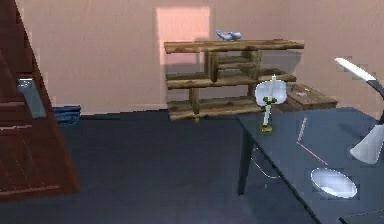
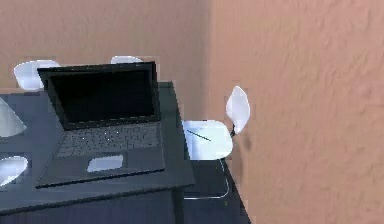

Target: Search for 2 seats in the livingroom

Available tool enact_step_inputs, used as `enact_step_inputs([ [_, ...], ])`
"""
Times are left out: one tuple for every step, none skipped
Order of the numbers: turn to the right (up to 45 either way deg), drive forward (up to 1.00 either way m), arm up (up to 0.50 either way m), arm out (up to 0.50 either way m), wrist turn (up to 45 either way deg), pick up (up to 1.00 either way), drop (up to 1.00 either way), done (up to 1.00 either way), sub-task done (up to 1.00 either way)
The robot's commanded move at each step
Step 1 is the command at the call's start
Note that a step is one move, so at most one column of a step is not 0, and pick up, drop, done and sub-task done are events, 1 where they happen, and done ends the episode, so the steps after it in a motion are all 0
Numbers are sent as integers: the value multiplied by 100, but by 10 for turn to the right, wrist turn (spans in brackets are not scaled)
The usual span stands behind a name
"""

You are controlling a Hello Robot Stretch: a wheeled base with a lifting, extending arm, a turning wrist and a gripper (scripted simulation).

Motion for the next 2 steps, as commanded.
enact_step_inputs([
  [0, 90, 0, 0, 0, 0, 0, 0, 0],
  [450, 0, 0, 0, 0, 0, 0, 0, 0],
])
